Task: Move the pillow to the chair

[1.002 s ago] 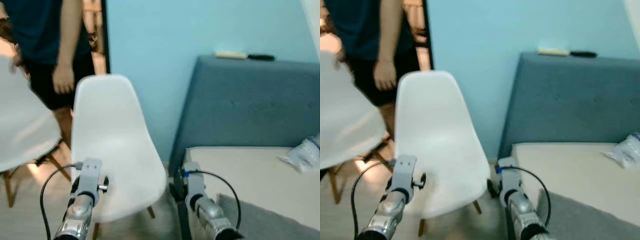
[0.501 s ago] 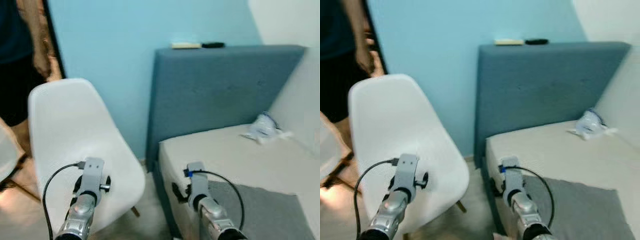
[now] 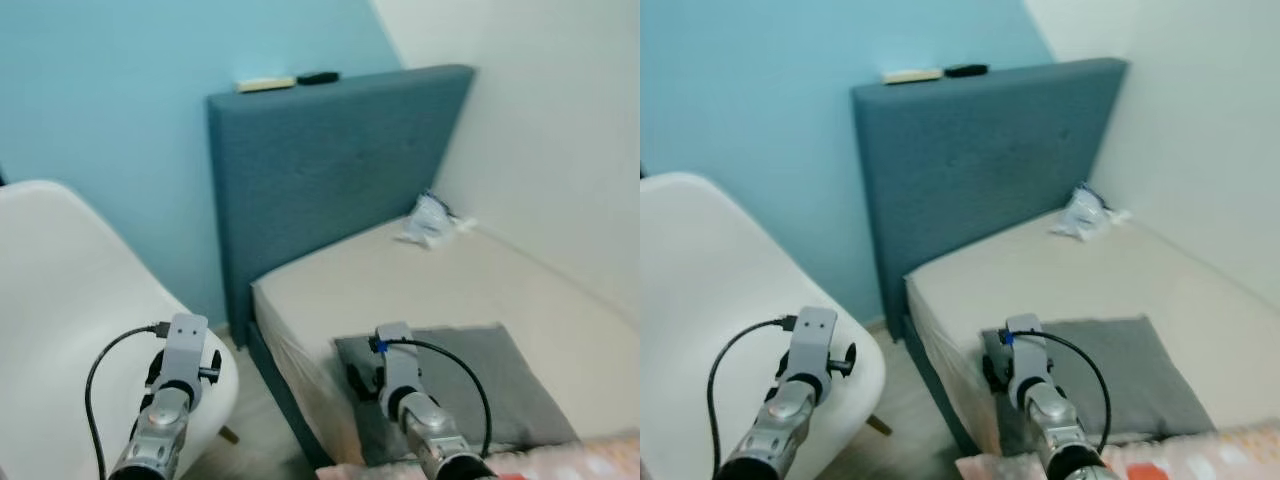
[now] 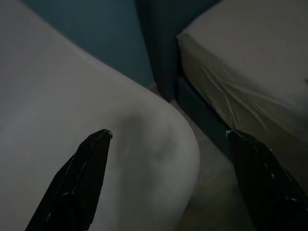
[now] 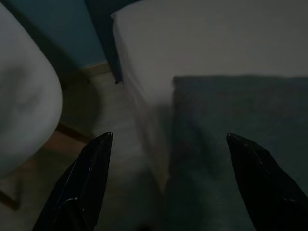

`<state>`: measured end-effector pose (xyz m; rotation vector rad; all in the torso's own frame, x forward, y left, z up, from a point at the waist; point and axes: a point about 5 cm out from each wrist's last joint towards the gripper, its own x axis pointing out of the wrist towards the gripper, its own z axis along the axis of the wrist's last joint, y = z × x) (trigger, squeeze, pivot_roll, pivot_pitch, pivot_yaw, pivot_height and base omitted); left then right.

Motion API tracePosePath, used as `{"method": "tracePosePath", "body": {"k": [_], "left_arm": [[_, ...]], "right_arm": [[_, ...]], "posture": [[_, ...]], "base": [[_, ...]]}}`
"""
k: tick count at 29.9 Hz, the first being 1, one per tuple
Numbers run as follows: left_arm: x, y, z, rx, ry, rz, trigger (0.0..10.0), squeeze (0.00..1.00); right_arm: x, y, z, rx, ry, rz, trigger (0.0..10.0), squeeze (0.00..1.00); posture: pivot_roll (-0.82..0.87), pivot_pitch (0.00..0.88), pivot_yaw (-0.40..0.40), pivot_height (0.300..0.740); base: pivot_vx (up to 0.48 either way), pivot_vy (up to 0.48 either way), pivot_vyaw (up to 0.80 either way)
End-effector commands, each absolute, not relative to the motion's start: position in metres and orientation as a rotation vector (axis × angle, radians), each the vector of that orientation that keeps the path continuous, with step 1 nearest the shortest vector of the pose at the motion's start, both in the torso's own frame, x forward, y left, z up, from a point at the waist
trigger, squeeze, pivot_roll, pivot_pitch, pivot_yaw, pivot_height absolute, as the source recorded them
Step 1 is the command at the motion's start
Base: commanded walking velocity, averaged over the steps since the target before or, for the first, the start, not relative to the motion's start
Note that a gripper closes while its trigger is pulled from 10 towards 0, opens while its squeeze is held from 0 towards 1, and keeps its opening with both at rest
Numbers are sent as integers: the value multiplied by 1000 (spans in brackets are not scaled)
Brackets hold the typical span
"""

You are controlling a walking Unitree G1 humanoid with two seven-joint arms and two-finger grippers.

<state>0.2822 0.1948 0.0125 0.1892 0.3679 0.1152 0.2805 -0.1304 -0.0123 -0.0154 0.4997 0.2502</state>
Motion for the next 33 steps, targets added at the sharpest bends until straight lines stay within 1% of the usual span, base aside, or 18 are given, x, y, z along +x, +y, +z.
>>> {"method": "tracePosePath", "body": {"k": [1, 23, 29, 33], "left_arm": [[282, 194, 12, 197, 378, 110, 10000, 0], [281, 196, 10, 205, 383, 98, 10000, 0], [282, 192, 11, 225, 378, 48, 10000, 0], [282, 193, 11, 224, 379, 55, 10000, 0]], "right_arm": [[281, -134, -12, -11, 505, 235, 10000, 0], [280, -136, -14, -17, 510, 236, 10000, 0], [281, -137, -12, -27, 507, 245, 10000, 0], [282, -137, -12, -28, 504, 245, 10000, 0]], "posture": [[9, 26, -39, 740], [-4, 2, -45, 740], [-3, 0, -50, 740], [-4, 0, -49, 740]], "base": [[0, 0, -800], [0, 0, -800], [0, 0, -800], [0, 0, -800]]}}
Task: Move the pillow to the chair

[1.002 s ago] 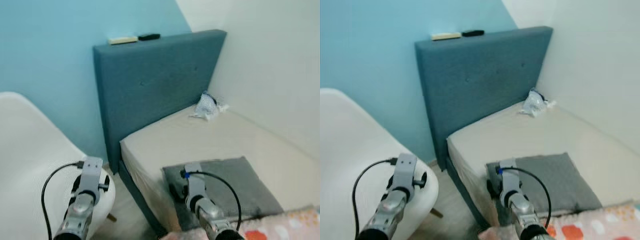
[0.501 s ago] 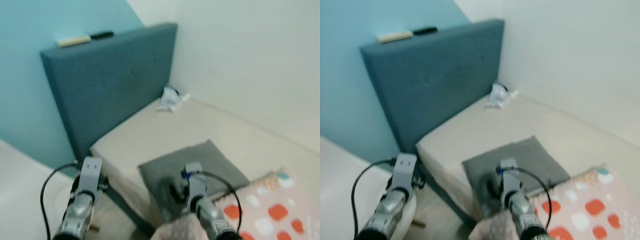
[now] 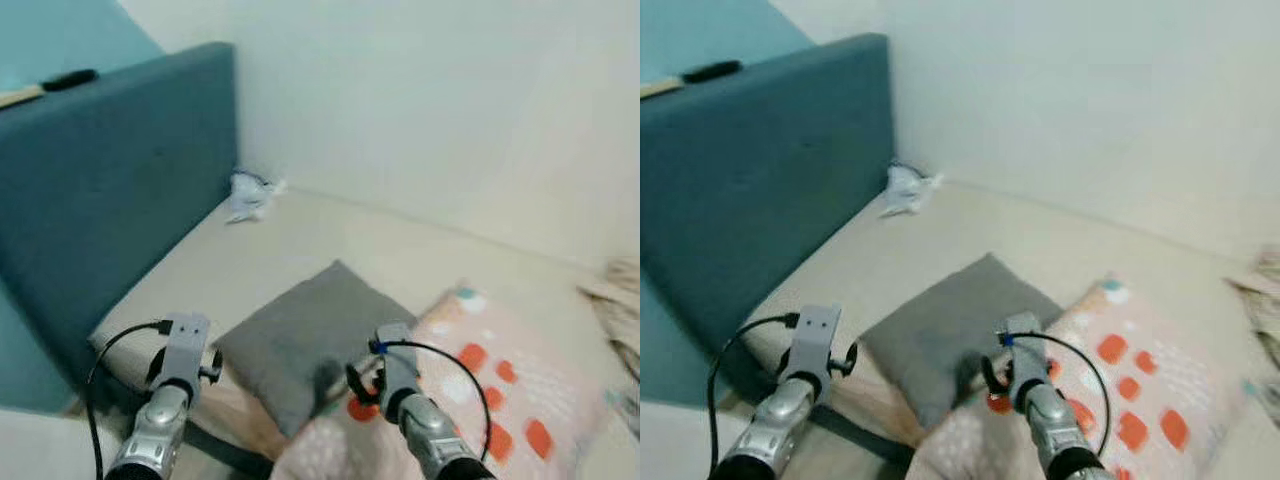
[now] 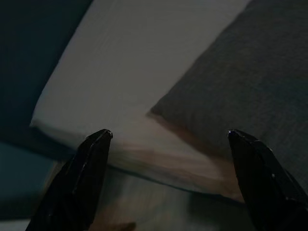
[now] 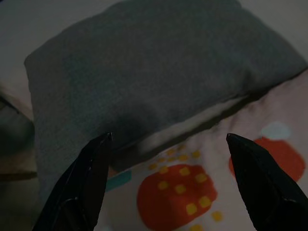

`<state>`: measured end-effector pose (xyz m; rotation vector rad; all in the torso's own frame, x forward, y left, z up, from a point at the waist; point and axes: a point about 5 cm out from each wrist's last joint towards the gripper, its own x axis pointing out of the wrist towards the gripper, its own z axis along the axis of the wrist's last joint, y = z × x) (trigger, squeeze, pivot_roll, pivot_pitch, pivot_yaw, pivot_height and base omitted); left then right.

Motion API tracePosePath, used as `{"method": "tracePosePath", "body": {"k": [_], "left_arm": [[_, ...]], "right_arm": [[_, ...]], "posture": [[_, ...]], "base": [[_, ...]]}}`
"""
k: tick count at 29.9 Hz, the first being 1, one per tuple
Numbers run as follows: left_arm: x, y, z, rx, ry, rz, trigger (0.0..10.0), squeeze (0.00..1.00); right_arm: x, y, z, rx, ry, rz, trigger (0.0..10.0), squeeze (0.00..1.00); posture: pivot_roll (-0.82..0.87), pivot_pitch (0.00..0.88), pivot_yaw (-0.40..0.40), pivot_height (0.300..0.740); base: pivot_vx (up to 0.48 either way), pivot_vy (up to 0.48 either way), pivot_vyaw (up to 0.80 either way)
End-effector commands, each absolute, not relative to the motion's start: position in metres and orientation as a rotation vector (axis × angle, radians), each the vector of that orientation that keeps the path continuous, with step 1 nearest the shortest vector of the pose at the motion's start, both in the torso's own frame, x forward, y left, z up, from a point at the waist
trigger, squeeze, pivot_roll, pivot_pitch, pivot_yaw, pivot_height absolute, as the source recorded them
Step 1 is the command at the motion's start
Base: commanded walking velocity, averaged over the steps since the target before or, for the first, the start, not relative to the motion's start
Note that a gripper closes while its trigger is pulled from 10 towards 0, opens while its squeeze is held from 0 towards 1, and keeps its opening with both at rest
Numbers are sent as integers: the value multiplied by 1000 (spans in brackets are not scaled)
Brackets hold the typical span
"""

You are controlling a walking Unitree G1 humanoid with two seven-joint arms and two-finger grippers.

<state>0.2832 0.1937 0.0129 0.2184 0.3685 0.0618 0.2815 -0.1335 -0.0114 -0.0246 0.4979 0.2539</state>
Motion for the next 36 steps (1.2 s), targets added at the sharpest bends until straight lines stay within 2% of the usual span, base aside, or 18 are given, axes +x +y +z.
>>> {"method": "tracePosePath", "body": {"k": [1, 27, 36], "left_arm": [[282, 194, 11, 222, 379, 60, 10000, 0], [278, 193, 6, 218, 398, 66, 10000, 0], [286, 190, 11, 209, 383, 64, 10000, 0]], "right_arm": [[282, -138, -12, -28, 503, 244, 10000, 0], [278, -142, -15, -29, 512, 224, 10000, 0], [291, -145, -4, -21, 476, 209, 10000, 0]], "posture": [[-2, 0, -49, 740], [4, 8, -52, 740], [1, 0, -50, 740]], "base": [[0, 0, -800], [0, 0, -800], [0, 0, -800]]}}
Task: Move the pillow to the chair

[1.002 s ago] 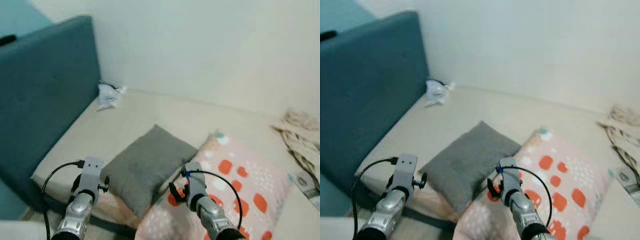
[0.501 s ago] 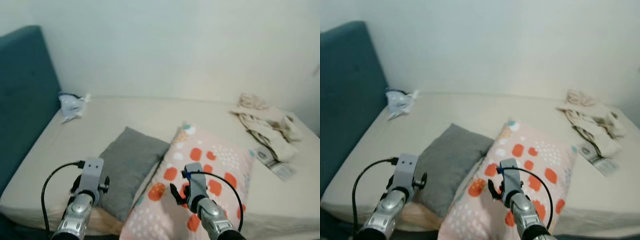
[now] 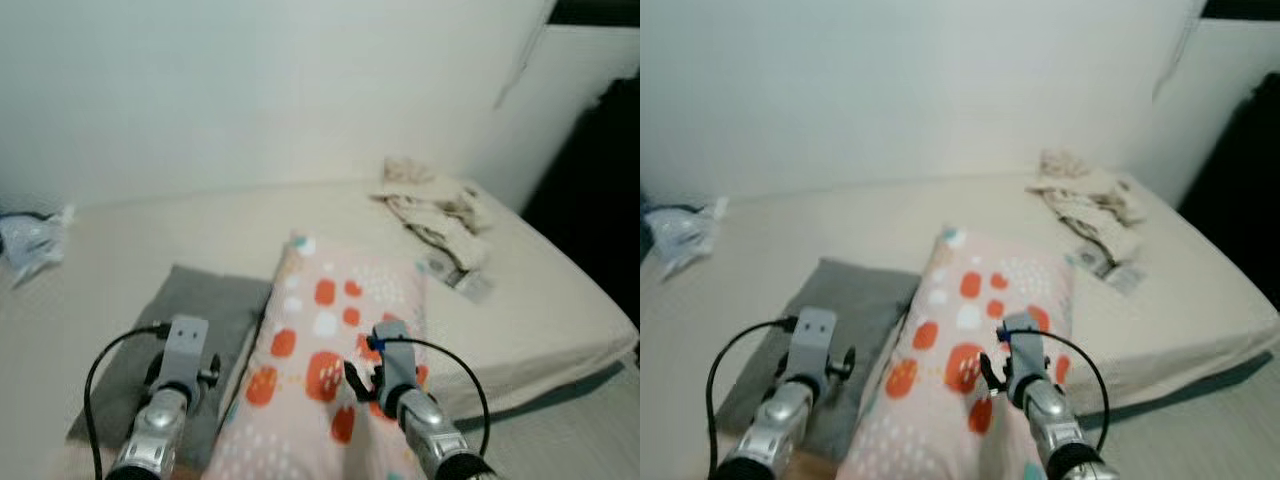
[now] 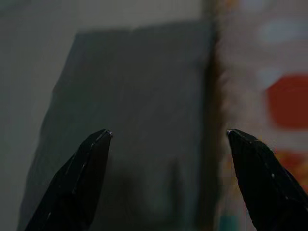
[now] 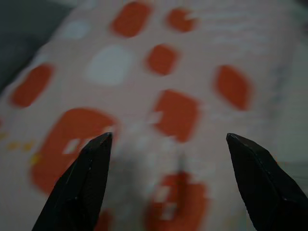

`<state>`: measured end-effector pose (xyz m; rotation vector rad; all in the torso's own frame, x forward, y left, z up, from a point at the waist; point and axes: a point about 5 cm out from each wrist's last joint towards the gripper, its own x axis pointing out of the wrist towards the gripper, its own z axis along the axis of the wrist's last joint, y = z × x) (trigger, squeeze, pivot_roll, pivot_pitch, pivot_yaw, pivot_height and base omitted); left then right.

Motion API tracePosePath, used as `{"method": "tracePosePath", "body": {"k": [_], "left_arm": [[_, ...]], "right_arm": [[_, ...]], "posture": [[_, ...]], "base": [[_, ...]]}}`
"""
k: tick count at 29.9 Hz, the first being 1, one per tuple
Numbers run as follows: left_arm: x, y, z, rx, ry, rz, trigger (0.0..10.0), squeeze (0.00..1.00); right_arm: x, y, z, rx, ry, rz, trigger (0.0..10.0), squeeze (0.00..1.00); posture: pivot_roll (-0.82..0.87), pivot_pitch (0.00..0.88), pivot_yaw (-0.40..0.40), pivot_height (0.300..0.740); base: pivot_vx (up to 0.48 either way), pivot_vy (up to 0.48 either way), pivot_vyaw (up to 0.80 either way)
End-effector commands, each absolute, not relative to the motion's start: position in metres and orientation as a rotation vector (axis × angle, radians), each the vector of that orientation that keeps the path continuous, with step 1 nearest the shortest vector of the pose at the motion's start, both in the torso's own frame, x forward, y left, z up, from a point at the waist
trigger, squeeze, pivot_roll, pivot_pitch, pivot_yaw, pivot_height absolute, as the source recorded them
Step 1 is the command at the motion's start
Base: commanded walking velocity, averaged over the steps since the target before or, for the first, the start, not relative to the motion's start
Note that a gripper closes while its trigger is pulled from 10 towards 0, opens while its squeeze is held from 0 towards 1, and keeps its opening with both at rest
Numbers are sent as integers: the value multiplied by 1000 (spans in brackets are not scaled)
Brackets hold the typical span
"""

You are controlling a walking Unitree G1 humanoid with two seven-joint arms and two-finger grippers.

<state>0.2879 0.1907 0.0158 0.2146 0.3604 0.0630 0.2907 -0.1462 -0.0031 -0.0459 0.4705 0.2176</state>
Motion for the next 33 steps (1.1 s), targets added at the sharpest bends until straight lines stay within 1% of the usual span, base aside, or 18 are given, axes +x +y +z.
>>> {"method": "tracePosePath", "body": {"k": [1, 2, 6, 9, 10, 12, 16, 18, 19, 21, 23, 24, 25, 26, 27, 33], "left_arm": [[286, 190, 11, 209, 383, 64, 10000, 0], [286, 190, 12, 209, 382, 64, 10000, 0], [288, 190, 13, 193, 377, 67, 10000, 0], [291, 191, 16, 188, 372, 88, 10000, 0], [291, 191, 16, 188, 372, 88, 10000, 0], [287, 194, 12, 179, 391, 118, 10000, 0], [282, 195, 7, 199, 414, 118, 10000, 0], [279, 198, 5, 201, 426, 124, 10000, 0], [277, 199, 4, 203, 430, 124, 10000, 0], [277, 199, 3, 202, 434, 121, 10000, 0], [276, 198, 2, 202, 438, 116, 10000, 0], [276, 198, 2, 202, 438, 116, 10000, 0], [275, 197, 2, 205, 437, 114, 10000, 0], [275, 197, 2, 205, 437, 114, 10000, 0], [275, 197, 2, 207, 435, 119, 10000, 0], [276, 204, 4, 213, 427, 147, 10000, 0]], "right_arm": [[291, -145, -4, -21, 476, 209, 10000, 0], [291, -145, -3, -19, 472, 209, 10000, 0], [295, -144, 0, -31, 464, 218, 10000, 0], [309, -143, 14, 19, 425, 207, 10000, 0], [309, -143, 14, 19, 425, 207, 10000, 0], [322, -142, 27, -10, 406, 212, 10000, 0], [332, -141, 40, -36, 364, 223, 10000, 0], [345, -138, 63, 30, 230, 230, 10000, 0], [346, -137, 67, 57, 195, 229, 10000, 0], [345, -138, 66, 59, 195, 229, 10000, 0], [334, -139, 48, -14, 271, 248, 10000, 0], [334, -139, 48, -14, 271, 248, 10000, 0], [318, -140, 29, -38, 329, 267, 10000, 0], [318, -140, 29, -38, 329, 267, 10000, 0], [310, -141, 21, -25, 340, 267, 10000, 0], [300, -146, 14, 7, 335, 245, 10000, 0]], "posture": [[1, 0, -50, 740], [1, 0, -51, 740], [0, 0, -50, 740], [13, 4, -68, 740], [13, 4, -68, 740], [10, 7, -70, 740], [11, 17, -61, 740], [8, 17, -50, 740], [4, 16, -46, 740], [5, 16, -46, 740], [9, 16, -48, 740], [9, 16, -48, 740], [17, 11, -54, 740], [17, 11, -54, 740], [11, 7, -53, 740], [-4, 5, -48, 740]], "base": [[0, 0, -800], [0, 0, -800], [0, 0, 0], [0, 0, 0], [0, 0, 0], [0, 0, 0], [0, 0, 0], [0, 0, 0], [0, 0, 0], [0, 0, 0], [0, 0, 0], [0, 0, 0], [0, 0, 0], [0, 0, 0], [0, 0, 0], [0, 0, 0]]}}
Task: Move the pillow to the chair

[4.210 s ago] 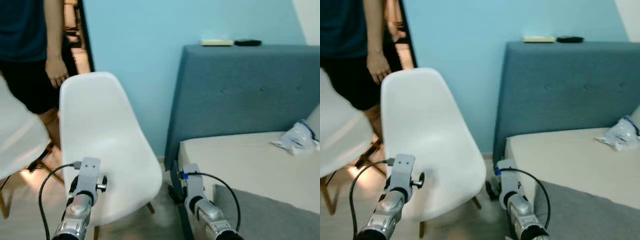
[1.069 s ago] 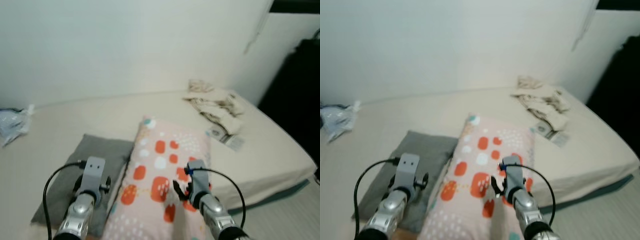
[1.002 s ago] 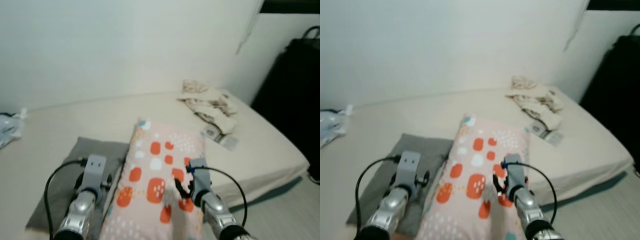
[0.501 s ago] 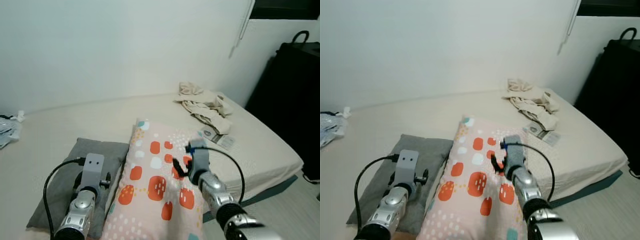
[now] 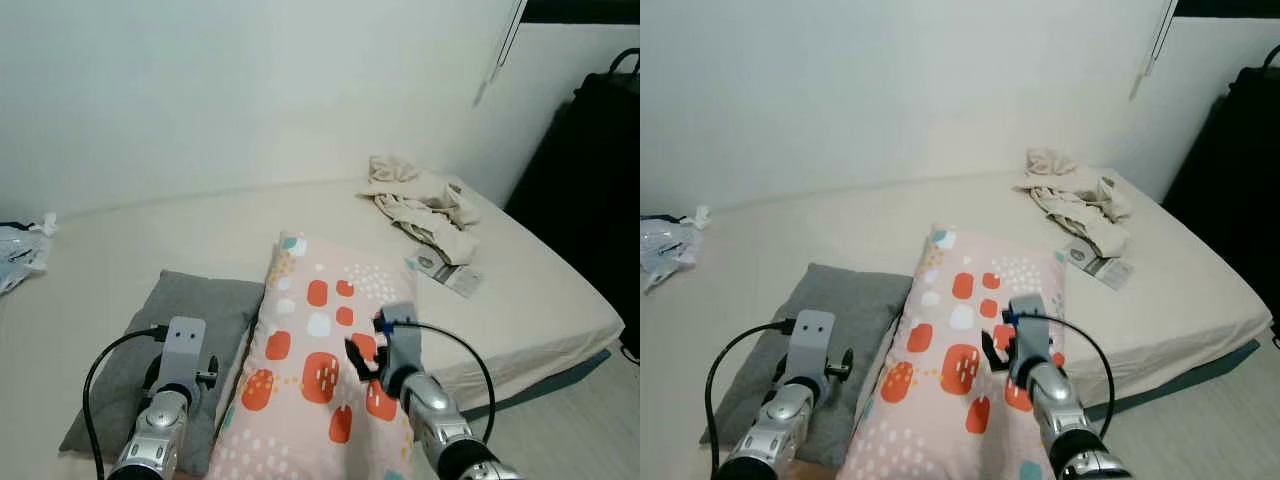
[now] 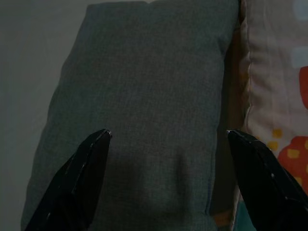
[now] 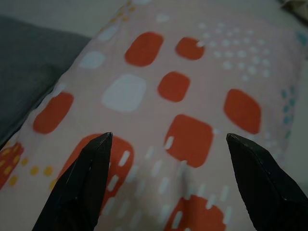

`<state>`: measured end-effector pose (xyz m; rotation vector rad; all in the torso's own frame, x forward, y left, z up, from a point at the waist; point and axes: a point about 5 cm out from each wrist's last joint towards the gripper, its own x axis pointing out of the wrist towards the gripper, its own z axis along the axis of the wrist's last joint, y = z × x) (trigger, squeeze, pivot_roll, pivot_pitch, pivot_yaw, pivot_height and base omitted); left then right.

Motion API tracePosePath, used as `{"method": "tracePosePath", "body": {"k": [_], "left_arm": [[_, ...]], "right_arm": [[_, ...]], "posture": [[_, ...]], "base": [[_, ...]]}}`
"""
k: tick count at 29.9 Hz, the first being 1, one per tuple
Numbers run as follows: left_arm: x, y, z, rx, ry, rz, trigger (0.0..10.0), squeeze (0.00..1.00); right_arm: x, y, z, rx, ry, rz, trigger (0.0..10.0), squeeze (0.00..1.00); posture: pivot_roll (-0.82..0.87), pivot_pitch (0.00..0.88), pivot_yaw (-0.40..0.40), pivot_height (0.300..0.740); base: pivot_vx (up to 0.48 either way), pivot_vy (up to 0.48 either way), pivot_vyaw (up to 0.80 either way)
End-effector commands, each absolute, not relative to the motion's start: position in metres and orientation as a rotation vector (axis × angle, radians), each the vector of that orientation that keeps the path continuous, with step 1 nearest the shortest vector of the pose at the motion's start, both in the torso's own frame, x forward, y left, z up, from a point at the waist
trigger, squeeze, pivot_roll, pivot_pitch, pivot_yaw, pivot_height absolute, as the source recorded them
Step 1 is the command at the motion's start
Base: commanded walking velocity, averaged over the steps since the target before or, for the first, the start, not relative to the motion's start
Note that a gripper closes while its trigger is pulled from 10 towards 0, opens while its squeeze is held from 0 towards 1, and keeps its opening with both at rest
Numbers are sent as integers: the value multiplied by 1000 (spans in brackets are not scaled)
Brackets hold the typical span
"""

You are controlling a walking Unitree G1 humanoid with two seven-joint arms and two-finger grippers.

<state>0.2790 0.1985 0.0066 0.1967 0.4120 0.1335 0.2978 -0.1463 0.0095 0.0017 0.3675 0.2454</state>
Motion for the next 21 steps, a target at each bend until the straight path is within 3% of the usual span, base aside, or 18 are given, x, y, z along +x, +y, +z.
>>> {"method": "tracePosePath", "body": {"k": [1, 3, 4, 8, 10, 18, 21], "left_arm": [[276, 206, 4, 211, 428, 156, 10000, 0], [277, 207, 5, 214, 423, 155, 10000, 0], [279, 206, 7, 210, 414, 149, 10000, 0], [280, 203, 8, 223, 409, 130, 10000, 0], [279, 200, 7, 234, 411, 114, 10000, 0], [271, 200, 4, 206, 406, 104, 10000, 0], [278, 198, 13, 272, 354, 117, 10000, 0]], "right_arm": [[299, -146, 13, 16, 329, 248, 10000, 0], [300, -143, 18, 34, 290, 275, 10000, 0], [307, -136, 37, 82, 157, 315, 10000, 0], [314, -135, 47, 89, 116, 289, 10000, 0], [315, -139, 38, 52, 200, 231, 10000, 0], [310, -144, 31, 80, 226, 144, 10000, 0], [288, -148, -6, -126, 478, 190, 10000, 0]], "posture": [[-8, 7, -44, 740], [-9, 20, -39, 740], [-7, 30, -35, 740], [-3, 36, -34, 740], [1, 29, -31, 740], [4, 45, -31, 740], [22, 39, -47, 740]], "base": [[0, 0, 0], [0, 0, 0], [0, 0, 0], [0, 0, 0], [0, 0, 0], [0, 0, 0], [0, 0, 0]]}}
